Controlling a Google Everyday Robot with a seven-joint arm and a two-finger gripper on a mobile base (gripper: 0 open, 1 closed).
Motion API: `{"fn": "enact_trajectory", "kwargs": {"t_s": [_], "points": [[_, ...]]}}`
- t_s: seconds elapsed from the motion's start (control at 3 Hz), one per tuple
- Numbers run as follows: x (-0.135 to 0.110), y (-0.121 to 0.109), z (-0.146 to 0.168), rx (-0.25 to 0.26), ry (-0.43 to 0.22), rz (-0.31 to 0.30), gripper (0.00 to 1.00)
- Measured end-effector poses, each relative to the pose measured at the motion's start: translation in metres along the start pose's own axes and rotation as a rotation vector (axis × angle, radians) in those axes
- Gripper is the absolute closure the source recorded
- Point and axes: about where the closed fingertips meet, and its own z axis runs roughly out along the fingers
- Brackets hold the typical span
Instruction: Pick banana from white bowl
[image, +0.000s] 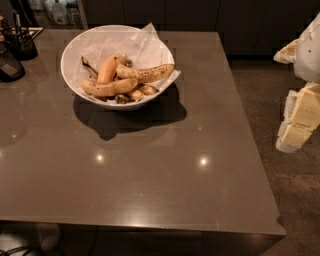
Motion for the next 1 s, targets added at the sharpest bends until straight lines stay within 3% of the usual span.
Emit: {"fn": "enact_trajectory", "kwargs": {"t_s": [0.67,1.0], "points": [[-0.007,-0.006,0.001,-0.016,0.03,0.003,0.0],[-0.025,-0.022,0.008,-0.066,0.055,-0.039,0.0]]}}
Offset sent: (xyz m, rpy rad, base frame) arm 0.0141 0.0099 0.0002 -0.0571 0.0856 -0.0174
